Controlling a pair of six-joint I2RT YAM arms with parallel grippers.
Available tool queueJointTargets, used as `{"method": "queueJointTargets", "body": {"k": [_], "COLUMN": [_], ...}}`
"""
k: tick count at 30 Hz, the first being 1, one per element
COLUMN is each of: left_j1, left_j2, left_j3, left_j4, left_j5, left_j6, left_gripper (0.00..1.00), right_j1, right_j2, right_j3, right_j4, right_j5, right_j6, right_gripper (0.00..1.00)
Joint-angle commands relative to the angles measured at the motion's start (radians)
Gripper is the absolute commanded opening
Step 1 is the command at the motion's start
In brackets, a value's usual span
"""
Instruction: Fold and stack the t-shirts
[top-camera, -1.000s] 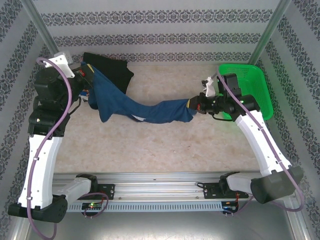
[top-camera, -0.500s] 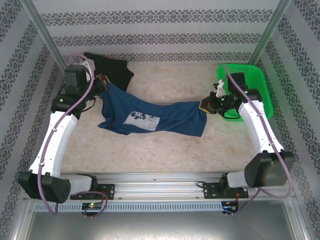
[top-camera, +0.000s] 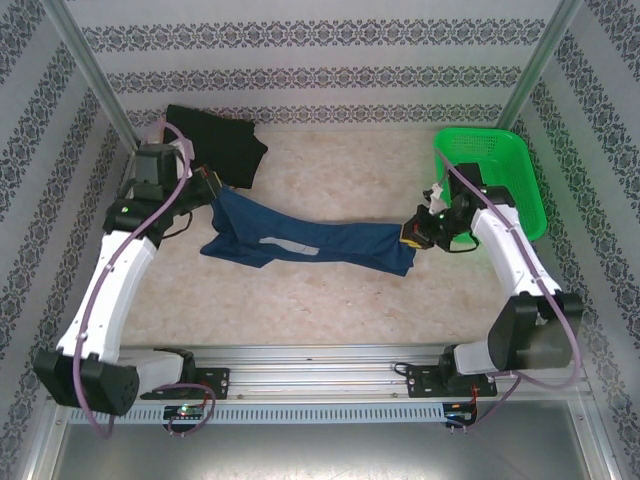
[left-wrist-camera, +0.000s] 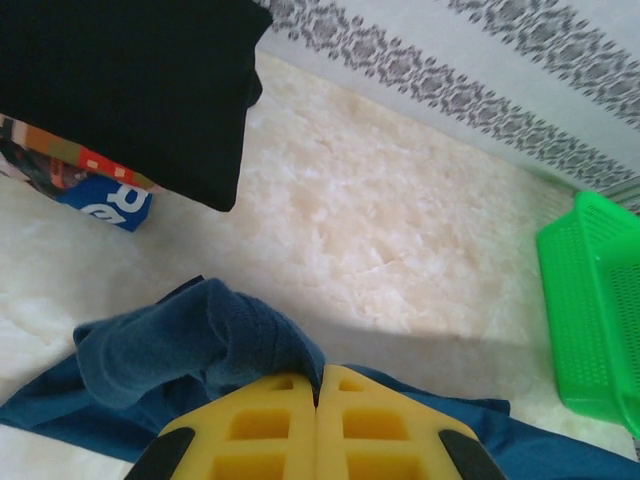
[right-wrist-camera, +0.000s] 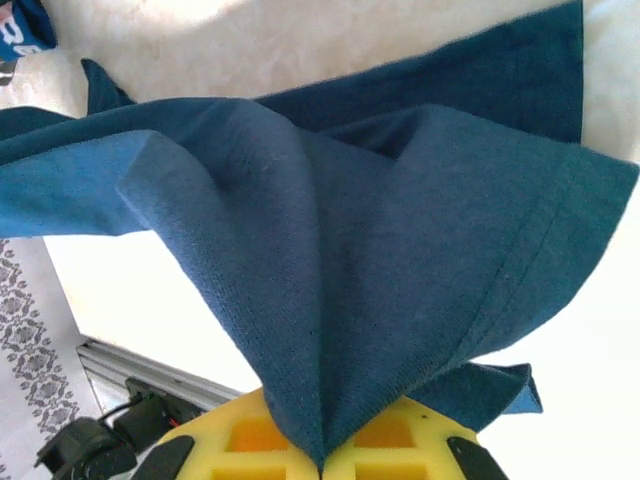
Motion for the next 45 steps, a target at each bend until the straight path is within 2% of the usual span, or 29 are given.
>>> {"method": "queueJointTargets", "body": {"k": [1, 5, 8, 12, 20, 21, 23, 26, 27, 29, 30, 33, 36, 39, 41, 45], "left_j1": [-0.027, -0.029, -0.04, -0.055, -0.074, -0.077, -0.078, -0.078, -0.077, -0.071, -0.06, 0.006, 0.107, 0.196, 0.227, 0.239], "left_j2": [-0.132, -0.131, -0.061, 0.156, 0.577, 0.608, 0.633, 0.62, 0.603, 0.545, 0.495, 0.325, 0.178, 0.064, 0.033, 0.027], "left_j3": [0.042, 0.028, -0.038, -0.021, 0.12, 0.118, 0.093, 0.088, 0.104, 0.126, 0.114, -0.012, -0.154, -0.325, -0.423, -0.584], "left_j4": [-0.115, -0.217, -0.167, -0.075, 0.044, 0.069, 0.138, 0.199, 0.181, 0.118, 0.093, 0.045, -0.04, -0.033, -0.004, 0.175], "left_j5": [-0.058, -0.045, -0.036, -0.084, -0.026, -0.026, -0.016, -0.004, -0.011, -0.027, -0.032, 0.02, 0.081, 0.166, 0.204, 0.269], "left_j6": [0.008, -0.026, -0.051, -0.026, -0.012, -0.015, -0.035, -0.061, -0.062, -0.059, -0.069, -0.144, -0.19, -0.25, -0.286, -0.39], "left_gripper": [0.0, 0.0, 0.0, 0.0, 0.0, 0.02, 0.23, 0.55, 0.61, 0.68, 0.72, 0.86, 0.88, 0.88, 0.87, 0.83], "right_j1": [0.0, -0.008, -0.021, -0.041, -0.042, -0.042, -0.041, -0.04, -0.04, -0.04, -0.04, -0.036, -0.004, 0.056, 0.09, 0.144], "right_j2": [-0.081, -0.103, -0.046, 0.073, 0.384, 0.408, 0.441, 0.458, 0.448, 0.406, 0.373, 0.249, 0.103, -0.05, -0.121, -0.188], "right_j3": [-0.047, -0.092, -0.104, -0.043, 0.189, 0.205, 0.22, 0.222, 0.216, 0.191, 0.174, 0.109, 0.027, -0.094, -0.154, -0.231], "right_j4": [-0.083, -0.084, -0.062, 0.002, 0.008, 0.019, 0.043, 0.091, 0.111, 0.147, 0.165, 0.224, 0.264, 0.34, 0.358, 0.355], "right_j5": [-0.041, -0.03, 0.005, 0.049, 0.207, 0.233, 0.279, 0.312, 0.314, 0.329, 0.329, 0.27, 0.207, 0.19, 0.174, 0.157], "right_j6": [-0.021, -0.012, -0.018, -0.023, -0.056, -0.051, -0.041, -0.027, -0.025, -0.026, -0.031, -0.048, -0.071, -0.048, -0.029, -0.009], "right_gripper": [0.05, 0.06, 0.06, 0.06, 0.11, 0.12, 0.11, 0.2, 0.23, 0.4, 0.44, 0.69, 0.81, 0.93, 0.95, 0.98]}}
